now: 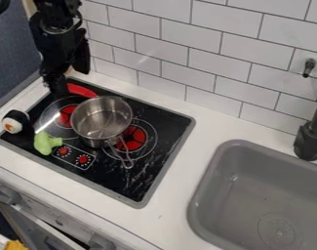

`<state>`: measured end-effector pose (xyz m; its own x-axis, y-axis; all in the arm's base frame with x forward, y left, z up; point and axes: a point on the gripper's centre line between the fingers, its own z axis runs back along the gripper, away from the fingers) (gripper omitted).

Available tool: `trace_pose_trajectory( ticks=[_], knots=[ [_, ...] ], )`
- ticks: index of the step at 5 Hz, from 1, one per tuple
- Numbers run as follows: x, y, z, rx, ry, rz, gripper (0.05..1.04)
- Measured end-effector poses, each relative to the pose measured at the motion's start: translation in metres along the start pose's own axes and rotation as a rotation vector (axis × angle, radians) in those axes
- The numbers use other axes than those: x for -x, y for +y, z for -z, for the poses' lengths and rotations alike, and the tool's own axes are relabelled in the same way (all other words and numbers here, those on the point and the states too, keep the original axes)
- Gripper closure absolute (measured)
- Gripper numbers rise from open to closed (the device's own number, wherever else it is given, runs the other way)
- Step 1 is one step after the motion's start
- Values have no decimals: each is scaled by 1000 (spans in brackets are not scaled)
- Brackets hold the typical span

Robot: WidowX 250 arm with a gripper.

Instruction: Move the red fork to the left of the stove

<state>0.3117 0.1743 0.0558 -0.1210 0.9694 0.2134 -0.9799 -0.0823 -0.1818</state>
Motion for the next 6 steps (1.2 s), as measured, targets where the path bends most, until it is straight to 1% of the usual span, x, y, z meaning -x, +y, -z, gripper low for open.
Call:
trace_pose_trajectory(
  ticks=[1,2,3,4,5,6],
  knots=[
    [-12,-17,14,-25,-23,-23,83],
    [-21,-30,37,-77,-47,-18,83],
    [-23,-35,60,-132,-56,-10,83],
    [-26,-41,67,-137,-96,13,83],
    [-19,-38,83,-185,-95,44,83],
    [-18,-38,87,-180,-94,48,137]
  ],
)
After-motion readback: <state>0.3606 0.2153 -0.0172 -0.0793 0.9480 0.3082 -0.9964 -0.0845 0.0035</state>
